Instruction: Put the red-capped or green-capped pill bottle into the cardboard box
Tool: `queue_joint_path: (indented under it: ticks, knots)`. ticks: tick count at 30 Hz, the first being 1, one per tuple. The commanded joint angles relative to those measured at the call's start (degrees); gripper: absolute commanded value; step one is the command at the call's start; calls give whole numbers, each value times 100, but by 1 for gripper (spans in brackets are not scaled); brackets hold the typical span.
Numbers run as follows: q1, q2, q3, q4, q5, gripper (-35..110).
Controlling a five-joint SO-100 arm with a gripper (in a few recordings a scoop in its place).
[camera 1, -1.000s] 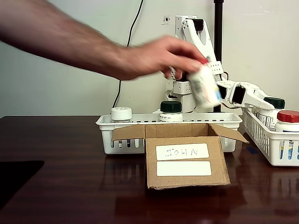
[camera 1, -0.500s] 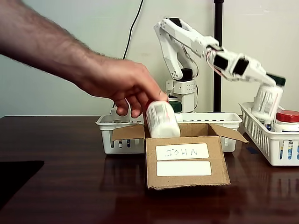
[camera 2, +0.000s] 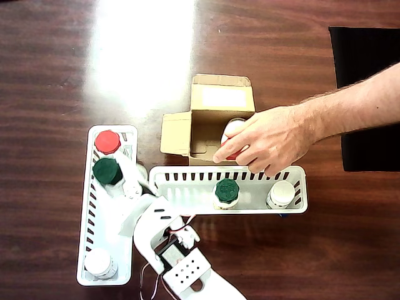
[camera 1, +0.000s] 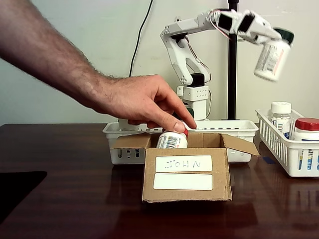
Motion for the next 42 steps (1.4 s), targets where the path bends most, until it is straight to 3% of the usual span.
queue_joint_path:
  ticks: [1, 11, 19, 31, 42]
  knots:
    - [598, 53, -888, 88, 141, -1]
    - [2479, -571, -659, -756, 694, -1]
    - [3261, -1336, -457, -1714, 809, -1]
    - [3050, -2250, -149, -2962, -70, -1]
    - [2795, -2900, 466, -3902, -70, -1]
